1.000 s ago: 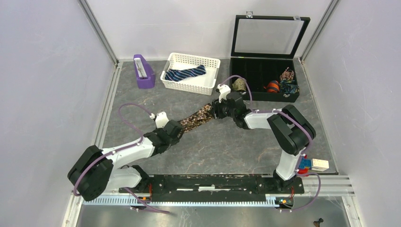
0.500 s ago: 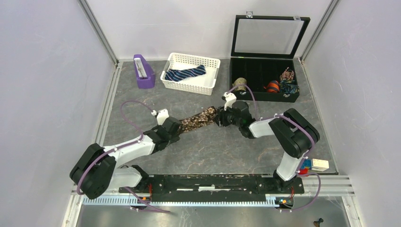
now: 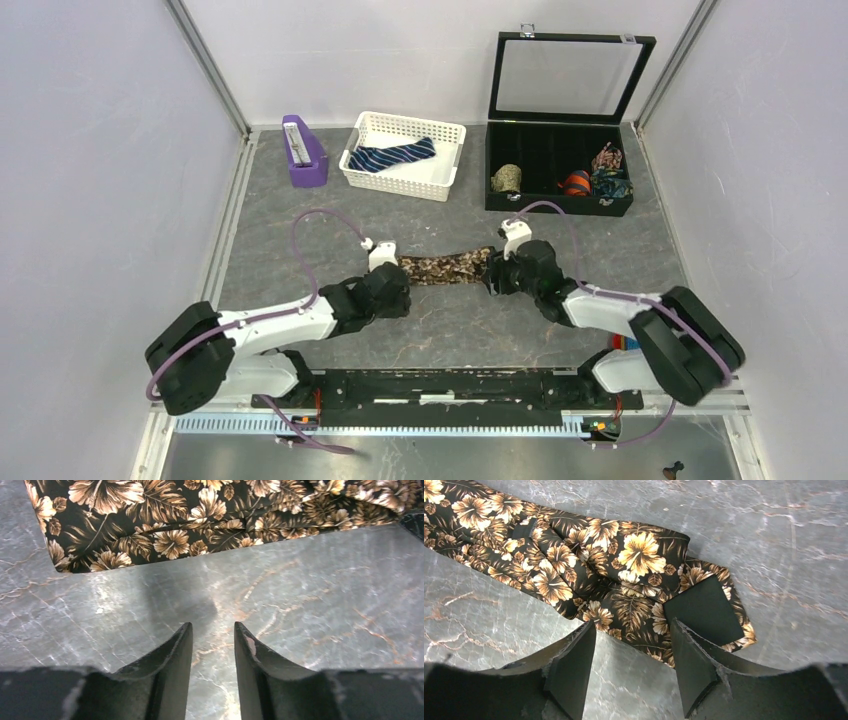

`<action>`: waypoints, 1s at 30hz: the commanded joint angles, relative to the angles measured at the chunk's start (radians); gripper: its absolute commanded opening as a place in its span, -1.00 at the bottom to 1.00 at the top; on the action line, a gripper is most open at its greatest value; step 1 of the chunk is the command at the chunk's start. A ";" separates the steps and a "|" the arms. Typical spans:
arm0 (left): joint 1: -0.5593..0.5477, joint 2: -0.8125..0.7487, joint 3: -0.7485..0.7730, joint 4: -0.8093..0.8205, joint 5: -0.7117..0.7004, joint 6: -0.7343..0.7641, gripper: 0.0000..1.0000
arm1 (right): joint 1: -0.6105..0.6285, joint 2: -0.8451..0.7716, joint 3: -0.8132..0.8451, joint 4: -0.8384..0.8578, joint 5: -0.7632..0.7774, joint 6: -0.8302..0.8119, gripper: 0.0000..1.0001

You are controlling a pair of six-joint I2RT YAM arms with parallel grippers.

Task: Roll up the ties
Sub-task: Flatten out the tie at the center of the board.

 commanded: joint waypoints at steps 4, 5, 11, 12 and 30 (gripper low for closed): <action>-0.060 -0.070 0.121 -0.084 0.010 0.062 0.03 | -0.002 -0.192 0.028 -0.164 0.020 -0.037 0.45; -0.061 -0.077 0.142 -0.103 0.014 0.071 0.08 | -0.003 -0.199 0.039 -0.168 0.022 -0.028 0.47; -0.062 -0.149 0.281 -0.312 -0.011 0.126 0.55 | -0.039 -0.121 0.126 -0.169 0.017 0.032 0.35; -0.062 -0.174 0.296 -0.349 -0.018 0.134 0.64 | -0.048 -0.104 0.136 -0.166 0.018 0.042 0.30; -0.062 -0.732 0.330 -0.676 -0.146 0.185 1.00 | -0.128 0.126 0.180 -0.033 -0.117 0.087 -0.21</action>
